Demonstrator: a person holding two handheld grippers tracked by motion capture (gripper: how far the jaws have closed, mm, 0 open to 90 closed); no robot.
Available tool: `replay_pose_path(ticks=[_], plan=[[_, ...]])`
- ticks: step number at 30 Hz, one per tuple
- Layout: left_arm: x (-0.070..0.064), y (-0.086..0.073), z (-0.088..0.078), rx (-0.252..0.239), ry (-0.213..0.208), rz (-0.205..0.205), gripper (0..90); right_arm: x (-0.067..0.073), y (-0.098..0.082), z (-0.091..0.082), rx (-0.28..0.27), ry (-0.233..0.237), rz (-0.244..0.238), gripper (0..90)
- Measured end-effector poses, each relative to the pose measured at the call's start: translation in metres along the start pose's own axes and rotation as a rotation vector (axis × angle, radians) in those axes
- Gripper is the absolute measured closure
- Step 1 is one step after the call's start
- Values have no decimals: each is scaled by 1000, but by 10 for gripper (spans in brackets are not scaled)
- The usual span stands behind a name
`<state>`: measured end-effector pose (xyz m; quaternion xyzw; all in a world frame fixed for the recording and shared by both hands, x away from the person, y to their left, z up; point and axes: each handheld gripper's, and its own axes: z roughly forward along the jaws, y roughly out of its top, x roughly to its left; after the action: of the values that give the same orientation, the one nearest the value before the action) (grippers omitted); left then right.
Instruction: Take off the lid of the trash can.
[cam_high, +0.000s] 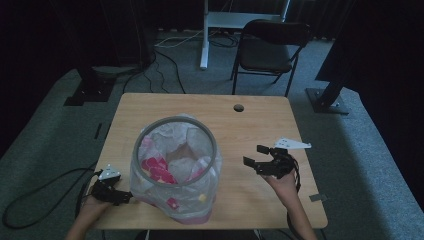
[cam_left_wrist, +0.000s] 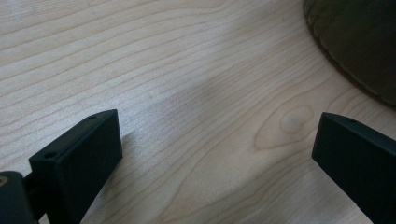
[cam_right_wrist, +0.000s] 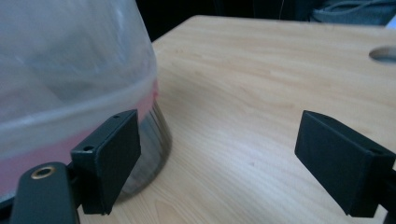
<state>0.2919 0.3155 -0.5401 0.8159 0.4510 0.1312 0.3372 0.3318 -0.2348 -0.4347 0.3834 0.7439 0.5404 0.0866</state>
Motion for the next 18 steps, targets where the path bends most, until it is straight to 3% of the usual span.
replay_pose_path(ticks=[9,13,18], plan=[[-2,-2,0,1,2,15,17,18,39,-11,-60,30,-71,139],[-5,-2,-1,3,-1,25,17,22,56,-11,-79,64,-77,164],[-6,-3,-3,1,17,31,17,32,74,-8,-94,71,-123,164]])
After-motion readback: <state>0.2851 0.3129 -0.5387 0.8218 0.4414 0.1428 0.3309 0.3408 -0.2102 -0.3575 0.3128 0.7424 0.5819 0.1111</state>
